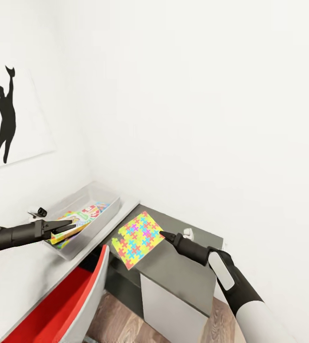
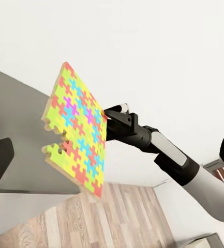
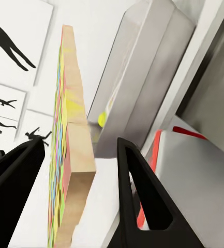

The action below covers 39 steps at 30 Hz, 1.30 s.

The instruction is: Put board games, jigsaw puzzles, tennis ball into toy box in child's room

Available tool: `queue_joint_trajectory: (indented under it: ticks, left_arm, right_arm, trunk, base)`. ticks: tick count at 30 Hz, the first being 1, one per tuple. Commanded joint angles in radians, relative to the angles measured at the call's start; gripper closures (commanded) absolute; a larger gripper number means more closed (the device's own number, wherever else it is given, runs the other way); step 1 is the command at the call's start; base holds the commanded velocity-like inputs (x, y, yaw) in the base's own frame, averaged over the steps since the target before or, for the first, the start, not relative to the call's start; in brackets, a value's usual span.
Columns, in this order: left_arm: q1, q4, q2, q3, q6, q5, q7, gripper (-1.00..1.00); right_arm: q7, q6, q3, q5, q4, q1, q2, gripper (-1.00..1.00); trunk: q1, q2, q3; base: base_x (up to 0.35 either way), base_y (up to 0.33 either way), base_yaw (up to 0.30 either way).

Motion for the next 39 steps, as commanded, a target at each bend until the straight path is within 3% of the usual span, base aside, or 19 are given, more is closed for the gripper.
queue_joint_trajectory:
  ticks: [1,11,24,39]
  left_arm:
    - [-0.001,0.0,0.0,0.0,0.011,0.0,-0.003,-1.0]
    - [-0.001,0.001,-0.002,-0.001,0.011,0.0,-0.003,-1.0]
    - [-0.001,0.002,-0.002,-0.001,0.008,0.0,-0.003,-1.0]
    - [-0.001,0.002,-0.003,-0.001,0.007,0.0,-0.003,-1.0]
  right_arm:
    - [-0.001,0.007,0.0,-0.007,0.0,-0.001,0.0,1.0]
    - [-0.001,0.007,-0.001,-0.007,0.0,-0.001,0.0,1.0]
    - [-0.002,0.006,-0.002,-0.006,0.0,-0.001,0.0,1.0]
    - [-0.002,0.005,-0.002,-0.006,0.001,-0.001,0.0,1.0]
  trunk:
    - [0.001,-0.002,-0.002]
    - [0.001,-0.002,-0.002]
    - [0.001,-0.002,-0.002]
    - [0.001,-0.002,-0.002]
  base:
    - [0.0,0.0,0.291]
    - [0.053,0.105,0.291]
    - [0.225,0.209,0.291]
    - [0.084,0.017,0.291]
